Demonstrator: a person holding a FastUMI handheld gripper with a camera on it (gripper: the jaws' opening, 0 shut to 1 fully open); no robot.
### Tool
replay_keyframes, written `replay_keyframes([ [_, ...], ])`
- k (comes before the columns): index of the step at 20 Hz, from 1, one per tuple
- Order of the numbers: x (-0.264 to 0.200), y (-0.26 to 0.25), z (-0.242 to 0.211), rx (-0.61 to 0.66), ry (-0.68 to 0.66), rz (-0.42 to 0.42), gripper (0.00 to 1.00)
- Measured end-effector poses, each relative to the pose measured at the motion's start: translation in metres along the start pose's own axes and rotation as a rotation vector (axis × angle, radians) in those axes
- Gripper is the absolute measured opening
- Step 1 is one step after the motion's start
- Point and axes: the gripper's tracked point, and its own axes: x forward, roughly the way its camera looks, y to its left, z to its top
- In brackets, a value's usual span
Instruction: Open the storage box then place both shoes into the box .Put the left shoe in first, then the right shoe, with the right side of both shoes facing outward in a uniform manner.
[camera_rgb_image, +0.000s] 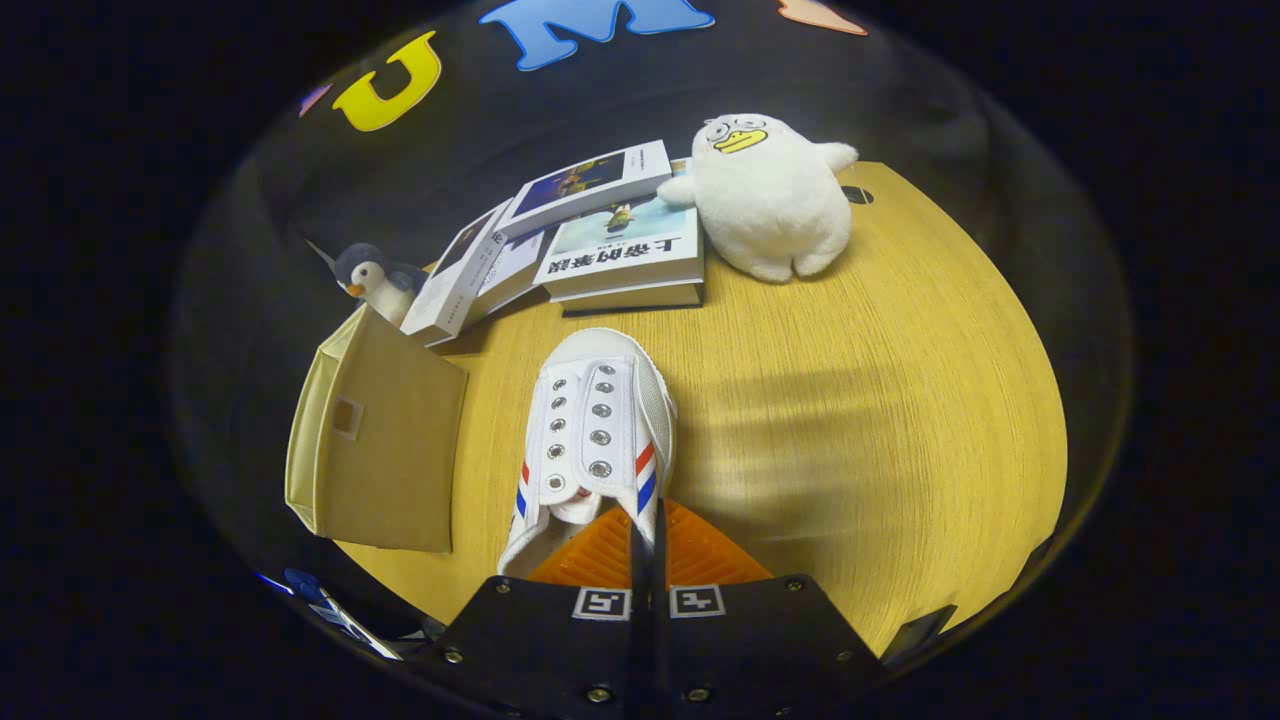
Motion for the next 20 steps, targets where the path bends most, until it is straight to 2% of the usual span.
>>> replay_keyframes([
  [7,-0.043,0.045,0.039,-0.031,-0.06,0.025,0.0],
  [14,-0.07,0.109,0.063,-0.067,-0.089,0.109,0.0],
  [20,-0.077,0.179,0.074,-0.148,-0.088,0.184,0.0],
])
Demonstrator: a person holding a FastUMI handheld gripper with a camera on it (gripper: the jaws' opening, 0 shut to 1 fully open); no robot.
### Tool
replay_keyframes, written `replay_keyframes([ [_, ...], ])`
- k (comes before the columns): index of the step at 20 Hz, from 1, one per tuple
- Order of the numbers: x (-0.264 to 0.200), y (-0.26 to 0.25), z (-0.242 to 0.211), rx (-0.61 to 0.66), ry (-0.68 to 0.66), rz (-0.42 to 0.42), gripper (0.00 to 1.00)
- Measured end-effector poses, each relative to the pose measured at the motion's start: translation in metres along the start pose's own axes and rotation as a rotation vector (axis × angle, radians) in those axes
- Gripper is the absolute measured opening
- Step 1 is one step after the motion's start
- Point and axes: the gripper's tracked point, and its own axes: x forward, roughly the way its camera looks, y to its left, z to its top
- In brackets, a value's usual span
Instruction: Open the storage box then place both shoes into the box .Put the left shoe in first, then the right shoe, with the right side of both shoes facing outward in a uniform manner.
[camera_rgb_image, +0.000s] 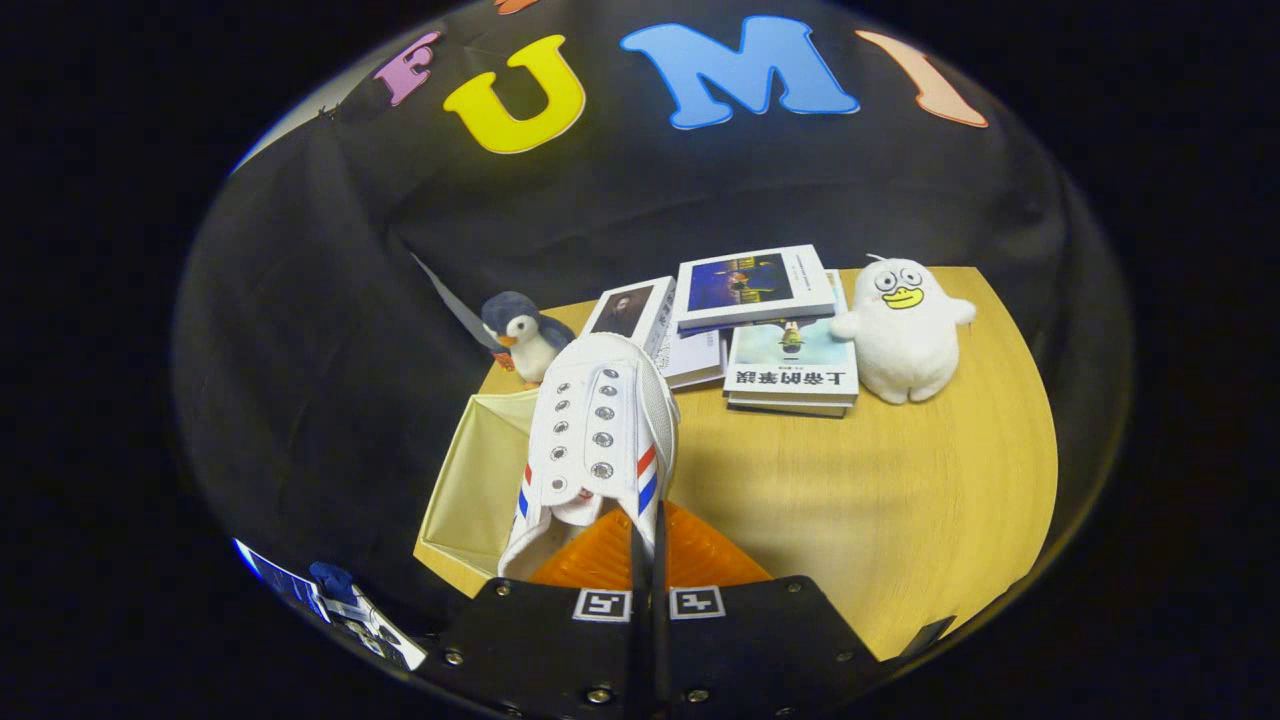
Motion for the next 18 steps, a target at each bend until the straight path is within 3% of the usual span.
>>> replay_keyframes([
  [8,0.046,0.081,0.004,-0.113,0.073,0.107,0.0],
  [18,0.089,0.136,-0.001,-0.208,0.16,0.132,0.0],
])
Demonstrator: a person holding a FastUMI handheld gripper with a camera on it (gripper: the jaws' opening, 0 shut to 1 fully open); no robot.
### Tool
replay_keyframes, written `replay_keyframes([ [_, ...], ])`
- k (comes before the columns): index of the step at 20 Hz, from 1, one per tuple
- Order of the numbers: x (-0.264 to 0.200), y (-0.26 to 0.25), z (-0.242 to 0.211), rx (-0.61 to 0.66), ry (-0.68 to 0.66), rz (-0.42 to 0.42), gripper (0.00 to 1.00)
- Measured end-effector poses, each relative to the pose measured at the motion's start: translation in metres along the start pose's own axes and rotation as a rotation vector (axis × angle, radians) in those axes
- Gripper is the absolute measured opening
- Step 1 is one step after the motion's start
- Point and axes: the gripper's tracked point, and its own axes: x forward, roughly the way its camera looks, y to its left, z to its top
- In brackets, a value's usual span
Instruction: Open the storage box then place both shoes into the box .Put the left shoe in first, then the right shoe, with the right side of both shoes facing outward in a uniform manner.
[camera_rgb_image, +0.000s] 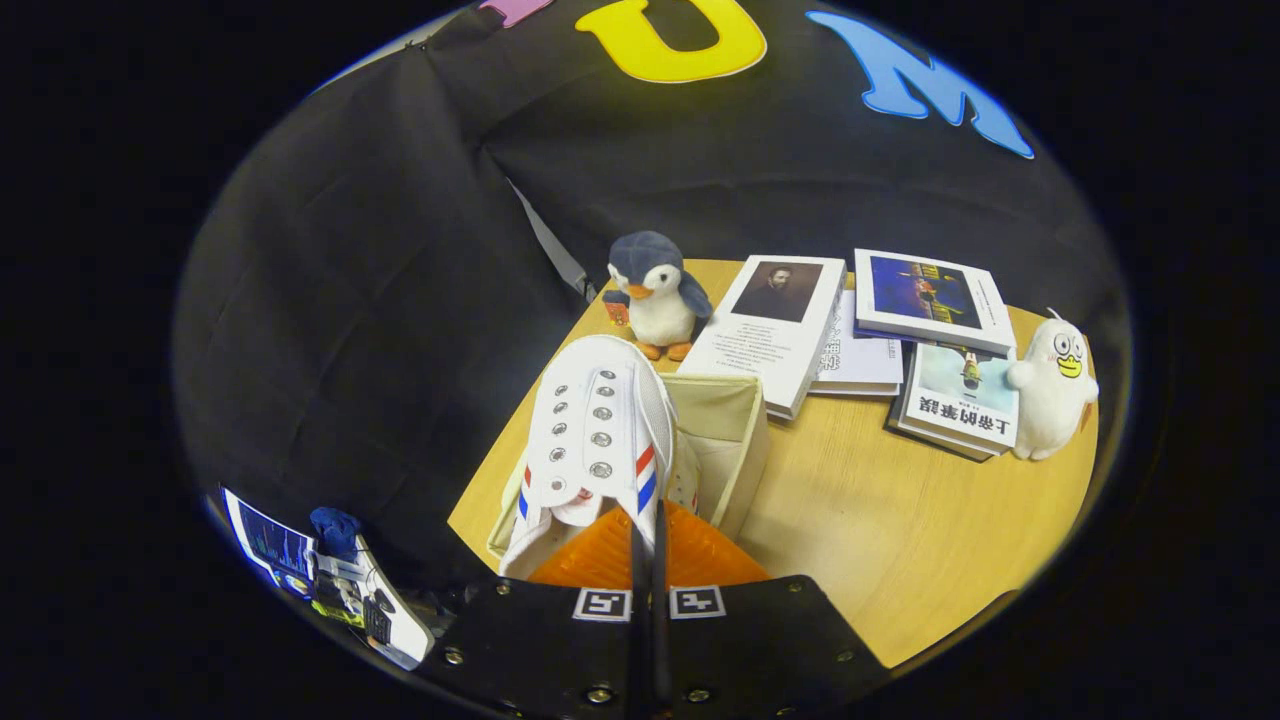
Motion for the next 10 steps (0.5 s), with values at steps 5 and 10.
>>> replay_keyframes([
  [5,0.021,0.011,-0.001,-0.029,0.033,0.011,0.0],
  [10,0.042,0.014,-0.01,-0.041,0.069,0.002,0.0],
])
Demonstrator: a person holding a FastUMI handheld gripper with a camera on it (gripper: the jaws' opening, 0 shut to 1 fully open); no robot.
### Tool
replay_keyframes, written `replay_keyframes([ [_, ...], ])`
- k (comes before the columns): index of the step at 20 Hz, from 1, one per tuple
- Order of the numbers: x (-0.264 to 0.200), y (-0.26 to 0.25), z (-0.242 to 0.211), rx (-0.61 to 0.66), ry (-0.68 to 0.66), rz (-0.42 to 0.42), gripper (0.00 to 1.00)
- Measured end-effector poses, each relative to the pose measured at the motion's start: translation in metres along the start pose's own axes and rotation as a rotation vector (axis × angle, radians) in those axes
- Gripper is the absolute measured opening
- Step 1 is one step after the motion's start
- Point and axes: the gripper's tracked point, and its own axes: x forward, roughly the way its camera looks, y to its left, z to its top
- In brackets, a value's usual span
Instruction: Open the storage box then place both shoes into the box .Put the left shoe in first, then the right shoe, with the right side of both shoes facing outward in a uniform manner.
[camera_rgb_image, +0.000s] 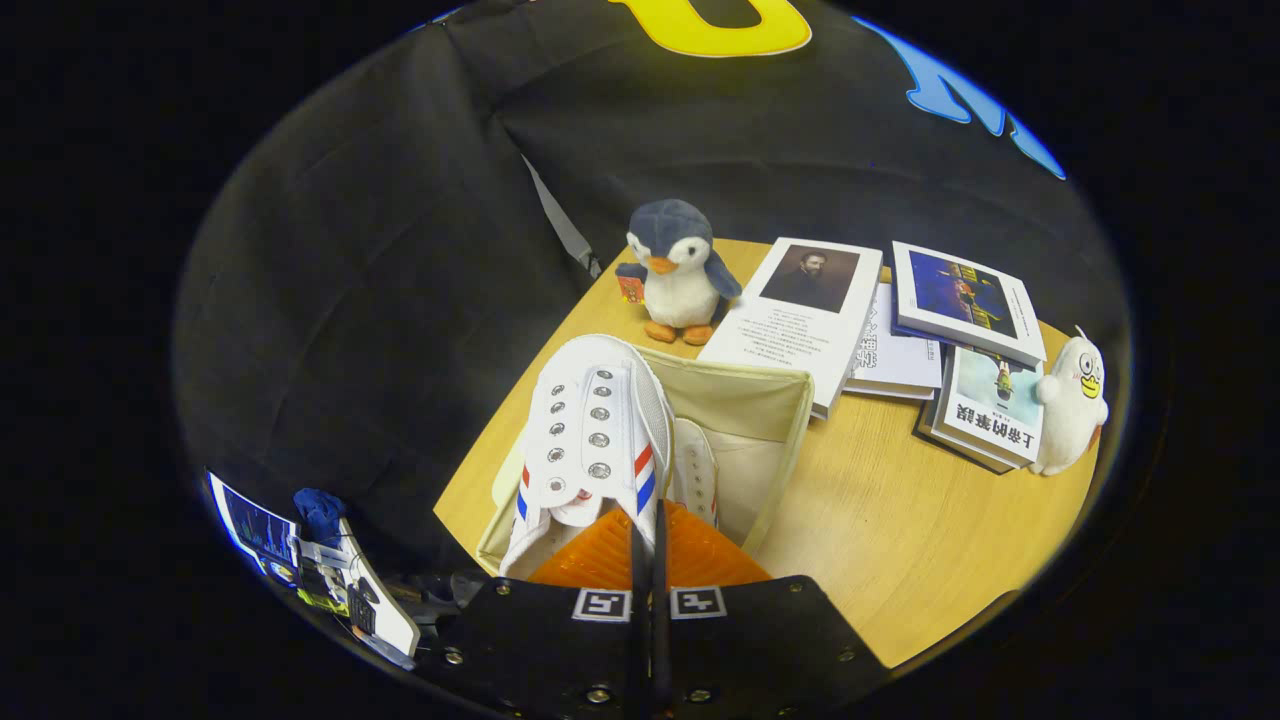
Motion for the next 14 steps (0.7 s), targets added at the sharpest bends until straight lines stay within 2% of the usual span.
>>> replay_keyframes([
  [3,-0.002,0.004,0.013,-0.013,-0.069,0.027,0.57],
  [5,-0.021,-0.003,0.026,-0.029,-0.127,0.002,0.83],
  [9,-0.054,-0.015,0.037,0.006,-0.209,-0.007,0.83],
  [14,-0.11,-0.051,0.041,0.022,-0.353,-0.092,0.83],
])
